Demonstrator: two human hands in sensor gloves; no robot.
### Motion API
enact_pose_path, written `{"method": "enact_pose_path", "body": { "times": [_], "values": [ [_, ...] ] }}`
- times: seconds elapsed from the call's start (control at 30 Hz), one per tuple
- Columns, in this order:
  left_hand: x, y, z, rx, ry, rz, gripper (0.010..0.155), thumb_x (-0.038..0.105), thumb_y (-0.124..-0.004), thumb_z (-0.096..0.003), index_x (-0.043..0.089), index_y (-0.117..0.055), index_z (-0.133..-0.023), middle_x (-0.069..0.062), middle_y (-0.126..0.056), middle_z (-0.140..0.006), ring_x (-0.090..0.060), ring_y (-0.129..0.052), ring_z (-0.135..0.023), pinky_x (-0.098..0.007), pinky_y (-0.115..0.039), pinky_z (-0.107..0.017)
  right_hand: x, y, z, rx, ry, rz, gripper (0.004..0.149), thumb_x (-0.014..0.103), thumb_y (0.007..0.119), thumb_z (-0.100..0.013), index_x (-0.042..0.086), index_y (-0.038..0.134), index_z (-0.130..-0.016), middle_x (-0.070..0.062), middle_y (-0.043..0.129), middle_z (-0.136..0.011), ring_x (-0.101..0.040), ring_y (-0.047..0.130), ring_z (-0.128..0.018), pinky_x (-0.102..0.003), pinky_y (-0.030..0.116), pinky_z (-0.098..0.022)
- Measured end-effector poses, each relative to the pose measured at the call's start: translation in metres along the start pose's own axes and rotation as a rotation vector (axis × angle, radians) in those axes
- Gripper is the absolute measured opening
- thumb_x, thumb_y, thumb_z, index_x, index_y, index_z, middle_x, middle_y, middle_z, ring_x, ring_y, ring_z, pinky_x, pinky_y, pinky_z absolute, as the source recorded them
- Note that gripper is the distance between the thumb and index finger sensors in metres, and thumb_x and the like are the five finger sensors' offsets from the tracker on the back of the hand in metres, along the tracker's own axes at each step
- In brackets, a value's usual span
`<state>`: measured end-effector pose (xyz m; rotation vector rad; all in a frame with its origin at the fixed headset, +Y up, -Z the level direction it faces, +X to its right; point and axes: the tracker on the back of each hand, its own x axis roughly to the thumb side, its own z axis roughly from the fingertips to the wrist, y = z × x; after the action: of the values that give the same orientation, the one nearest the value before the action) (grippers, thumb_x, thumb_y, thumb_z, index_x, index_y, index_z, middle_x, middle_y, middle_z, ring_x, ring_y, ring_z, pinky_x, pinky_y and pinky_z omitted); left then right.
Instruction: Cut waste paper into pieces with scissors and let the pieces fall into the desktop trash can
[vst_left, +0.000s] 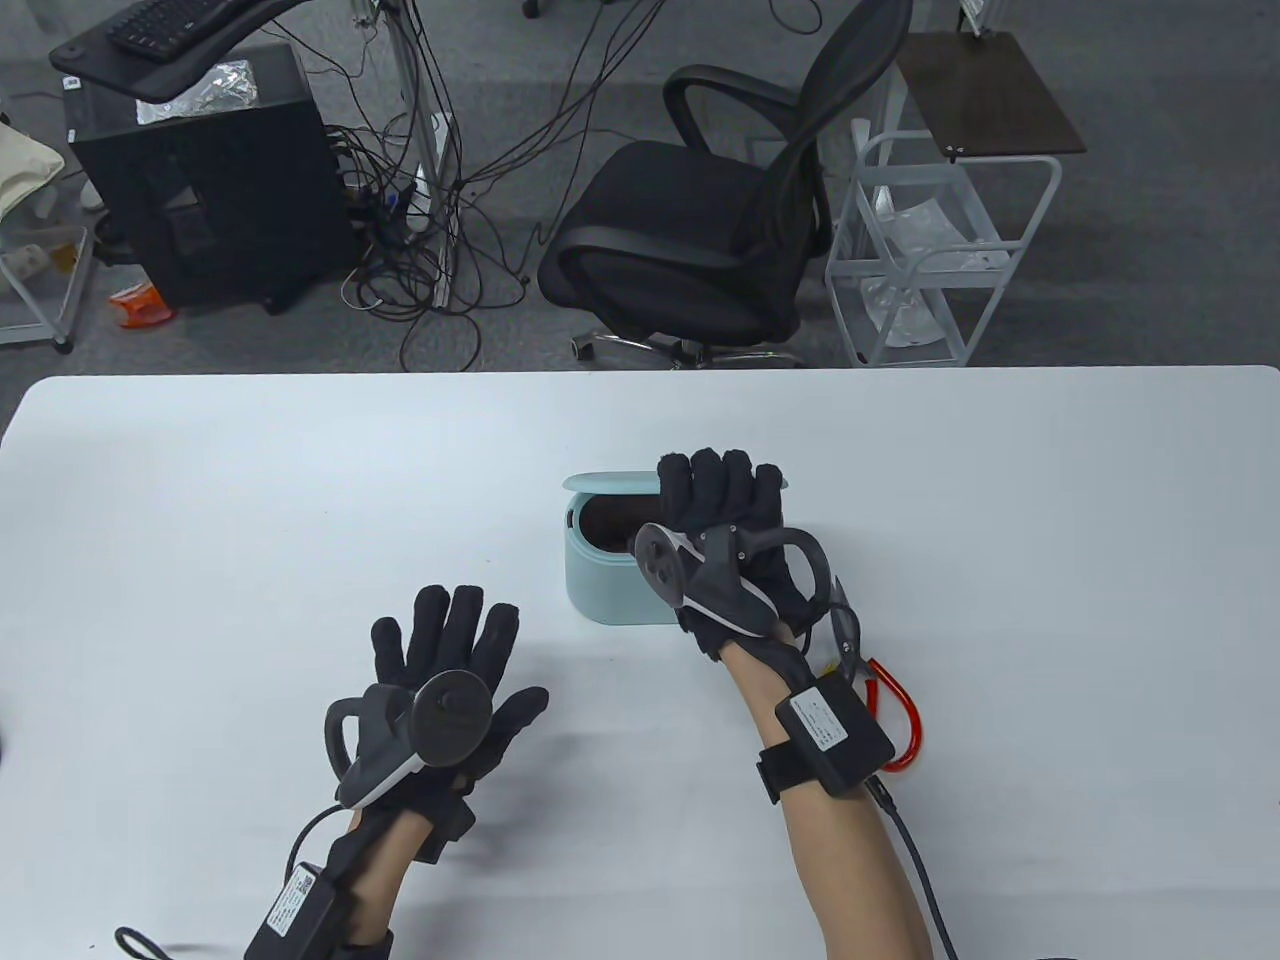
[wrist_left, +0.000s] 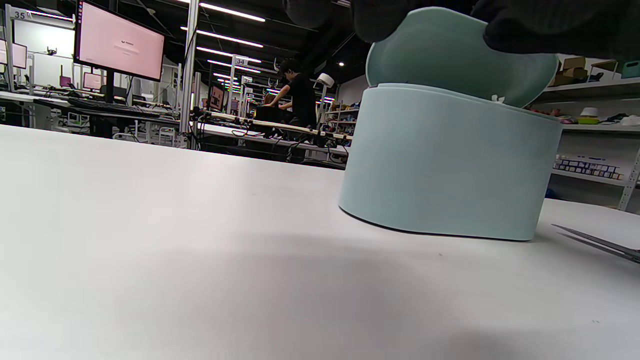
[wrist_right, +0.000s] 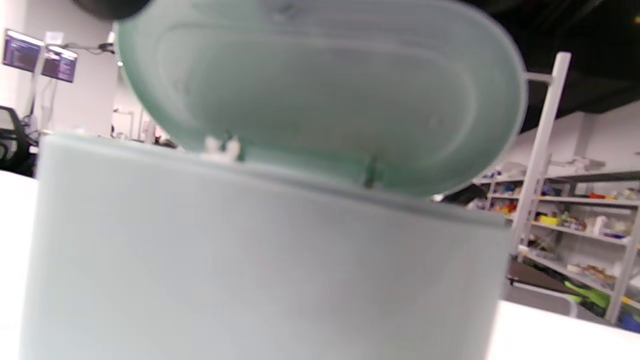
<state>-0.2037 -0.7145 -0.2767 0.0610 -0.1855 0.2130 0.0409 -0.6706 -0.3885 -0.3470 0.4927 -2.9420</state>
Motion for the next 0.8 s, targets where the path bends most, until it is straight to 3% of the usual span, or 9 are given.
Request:
{"method": "enact_pose_path", "body": {
  "times": [0.2, 0.4, 0.8],
  "values": [
    [0.000, 0.000, 0.000, -0.005, 0.003, 0.000, 0.086, 0.073, -0.059, -0.0453, 0.029, -0.043, -0.118, -0.007, -0.034, -0.128, -0.041, -0.022, -0.117, -0.071, -0.022, -0.075, 0.006, 0.026, 0.028, 0.020, -0.032, -0.059, 0.081, 0.066, 0.049, -0.042, 0.018, 0.037, -0.106, -0.012, 0.047, -0.115, -0.044, 0.053, -0.103, -0.064, 0.049, -0.074],
    [0.001, 0.000, 0.000, -0.010, -0.002, 0.008, 0.086, 0.073, -0.059, -0.0454, 0.029, -0.043, -0.118, -0.006, -0.035, -0.128, -0.041, -0.022, -0.117, -0.071, -0.022, -0.075, 0.009, 0.045, 0.037, 0.019, -0.053, -0.030, 0.085, 0.066, 0.049, -0.042, 0.015, 0.029, -0.107, -0.015, 0.037, -0.117, -0.045, 0.043, -0.106, -0.066, 0.043, -0.075],
    [0.002, 0.000, 0.000, 0.000, -0.005, 0.011, 0.086, 0.073, -0.059, -0.0453, 0.029, -0.043, -0.118, -0.006, -0.035, -0.128, -0.041, -0.022, -0.117, -0.071, -0.022, -0.075, 0.017, 0.050, 0.038, 0.012, -0.070, 0.021, 0.084, 0.062, 0.052, -0.042, 0.011, 0.033, -0.105, -0.019, 0.041, -0.115, -0.047, 0.047, -0.103, -0.065, 0.049, -0.074]
  ]
}}
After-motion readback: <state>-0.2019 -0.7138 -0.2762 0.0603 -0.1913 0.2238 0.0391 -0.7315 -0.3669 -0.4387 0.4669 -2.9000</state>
